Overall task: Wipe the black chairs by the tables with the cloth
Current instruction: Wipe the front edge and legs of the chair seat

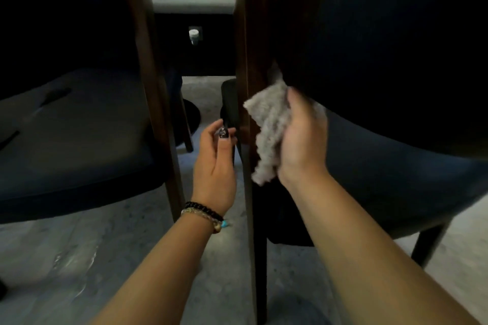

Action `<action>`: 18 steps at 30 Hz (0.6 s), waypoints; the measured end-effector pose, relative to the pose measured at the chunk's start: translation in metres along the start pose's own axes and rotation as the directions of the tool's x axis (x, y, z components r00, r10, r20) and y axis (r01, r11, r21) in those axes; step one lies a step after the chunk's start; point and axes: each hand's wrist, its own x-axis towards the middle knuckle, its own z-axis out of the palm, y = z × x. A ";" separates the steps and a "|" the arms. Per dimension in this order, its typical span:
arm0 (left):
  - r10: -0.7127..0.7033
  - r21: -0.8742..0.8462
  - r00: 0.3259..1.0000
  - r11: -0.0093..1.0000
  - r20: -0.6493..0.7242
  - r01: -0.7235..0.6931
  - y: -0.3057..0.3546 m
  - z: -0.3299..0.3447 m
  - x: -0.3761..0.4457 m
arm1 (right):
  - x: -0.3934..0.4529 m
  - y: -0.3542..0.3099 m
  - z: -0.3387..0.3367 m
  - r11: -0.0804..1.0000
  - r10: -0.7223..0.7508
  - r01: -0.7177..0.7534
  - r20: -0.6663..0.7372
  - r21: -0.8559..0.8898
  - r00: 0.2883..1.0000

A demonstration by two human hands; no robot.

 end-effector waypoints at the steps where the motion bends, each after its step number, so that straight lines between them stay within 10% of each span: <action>1: 0.002 0.008 1.000 1.000 -0.014 -0.002 0.000 0.001 0.001 | 0.004 0.001 0.009 0.998 0.009 -0.010 0.024 0.056 1.000; 8: -0.084 -0.069 0.986 0.995 -0.141 0.074 0.012 0.001 0.002 | -0.007 0.021 -0.029 0.890 0.389 -0.324 0.161 -0.321 0.907; 18: -0.035 -0.038 0.990 0.999 -0.137 0.030 0.023 0.005 -0.012 | -0.047 0.008 -0.049 0.922 0.207 -0.113 0.224 -0.371 0.952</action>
